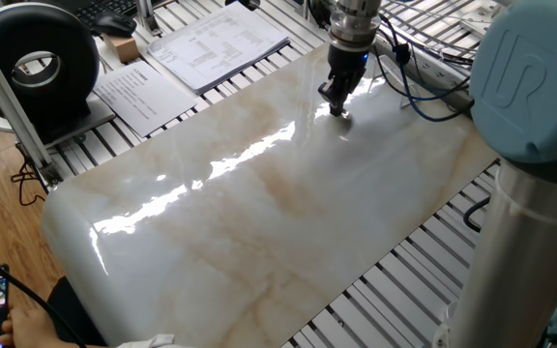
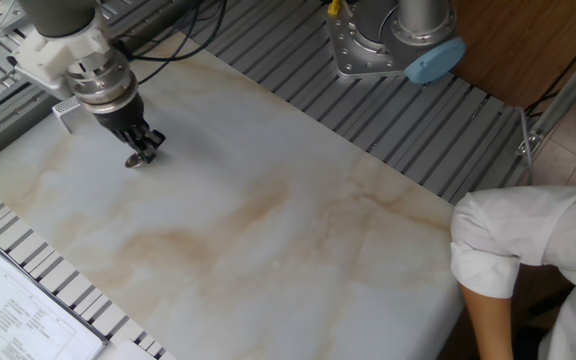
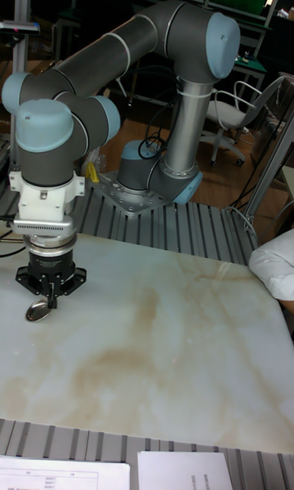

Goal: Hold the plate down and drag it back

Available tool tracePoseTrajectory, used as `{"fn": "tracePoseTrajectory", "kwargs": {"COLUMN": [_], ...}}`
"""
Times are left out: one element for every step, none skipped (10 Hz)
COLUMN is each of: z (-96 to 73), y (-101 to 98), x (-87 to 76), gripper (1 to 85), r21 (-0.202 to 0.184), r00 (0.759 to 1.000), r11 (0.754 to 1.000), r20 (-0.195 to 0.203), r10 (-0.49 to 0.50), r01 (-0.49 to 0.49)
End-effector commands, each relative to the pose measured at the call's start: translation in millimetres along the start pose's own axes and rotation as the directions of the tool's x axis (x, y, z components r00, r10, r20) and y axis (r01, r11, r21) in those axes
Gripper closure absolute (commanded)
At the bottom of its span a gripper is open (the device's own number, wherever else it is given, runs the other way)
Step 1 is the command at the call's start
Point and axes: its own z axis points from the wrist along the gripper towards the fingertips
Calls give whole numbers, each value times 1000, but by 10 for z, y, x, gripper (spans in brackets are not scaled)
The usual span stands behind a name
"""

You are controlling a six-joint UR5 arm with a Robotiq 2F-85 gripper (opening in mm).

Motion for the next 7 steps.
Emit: {"fn": "tracePoseTrajectory", "kwargs": {"z": [-36, -47, -54, -43, -21, -14, -8], "y": [320, 416, 486, 568, 642, 601, 584], "x": [-46, -60, -97, -142, -183, -161, -79], "gripper": [847, 847, 847, 847, 847, 847, 847], "r21": [-46, -69, -89, -106, -111, -93, -83], "r00": [998, 998, 997, 996, 994, 996, 999], "r11": [997, 996, 994, 992, 991, 994, 996], "r20": [20, 27, 39, 54, 70, 63, 35], "r10": [60, 62, 63, 72, 80, 66, 30], "r01": [-59, -60, -59, -66, -72, -60, -27]}}
